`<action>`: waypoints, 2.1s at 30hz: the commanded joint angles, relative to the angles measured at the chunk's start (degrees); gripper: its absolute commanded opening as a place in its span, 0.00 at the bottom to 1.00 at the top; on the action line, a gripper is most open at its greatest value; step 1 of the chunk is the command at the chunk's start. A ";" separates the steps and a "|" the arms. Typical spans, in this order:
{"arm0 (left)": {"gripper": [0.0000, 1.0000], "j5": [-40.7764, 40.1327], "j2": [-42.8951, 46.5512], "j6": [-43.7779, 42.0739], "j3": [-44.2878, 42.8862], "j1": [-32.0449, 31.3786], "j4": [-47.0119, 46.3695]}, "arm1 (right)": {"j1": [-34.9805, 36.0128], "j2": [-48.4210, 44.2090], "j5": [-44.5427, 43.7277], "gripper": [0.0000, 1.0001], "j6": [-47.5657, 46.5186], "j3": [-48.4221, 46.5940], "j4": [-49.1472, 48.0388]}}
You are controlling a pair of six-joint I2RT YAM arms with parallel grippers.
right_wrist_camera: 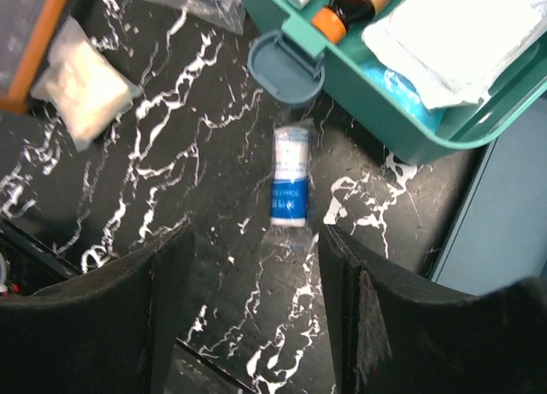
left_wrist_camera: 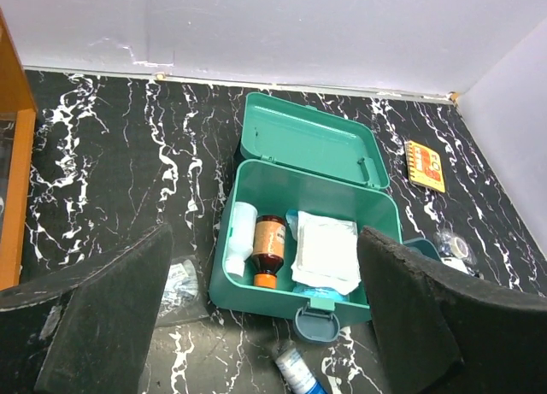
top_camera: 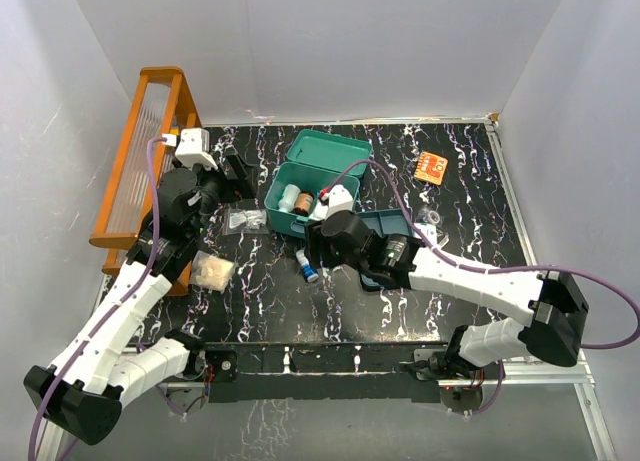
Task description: Organize the medicine kit
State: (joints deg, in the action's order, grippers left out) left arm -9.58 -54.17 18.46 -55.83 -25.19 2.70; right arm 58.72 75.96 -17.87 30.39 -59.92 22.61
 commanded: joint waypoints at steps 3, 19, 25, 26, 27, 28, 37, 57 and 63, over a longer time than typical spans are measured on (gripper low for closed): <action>0.88 -3.68 1.73 2.19 -3.30 0.23 0.55 | 2.08 1.68 -3.40 0.55 -2.20 2.75 0.13; 0.90 1.05 2.36 4.79 -1.93 0.23 -0.42 | 5.18 20.05 -3.89 0.50 -3.86 -5.79 -1.51; 0.91 1.35 1.83 4.30 -1.23 0.22 -1.35 | 5.05 23.39 -7.20 0.43 -1.03 -7.87 -1.03; 0.91 1.33 1.65 4.16 -1.09 0.27 -1.56 | 5.11 24.40 -8.02 0.43 -0.30 -8.46 -0.27; 0.91 1.33 1.52 4.07 -1.04 0.23 -1.70 | 5.09 25.72 -8.74 0.43 0.19 -9.11 0.74; 0.91 1.32 1.40 3.90 -1.03 0.19 -1.73 | 5.08 26.56 -9.17 0.43 0.35 -9.76 1.58; 0.92 1.16 1.24 3.50 -0.58 0.23 -1.97 | 5.09 29.92 -7.10 0.36 0.65 -11.52 4.37; 0.92 1.09 0.67 3.53 -0.62 0.23 -1.70 | 4.52 30.47 -6.47 0.38 3.18 -11.28 5.16; 0.92 0.82 0.38 3.25 -0.60 0.23 -1.60 | 4.34 31.86 -6.39 0.39 2.49 -13.01 5.17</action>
State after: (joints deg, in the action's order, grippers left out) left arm -8.58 -54.06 22.50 -56.36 -25.19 2.55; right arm 63.57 106.76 -22.79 32.64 -69.58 28.36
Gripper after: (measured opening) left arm 0.916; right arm 0.385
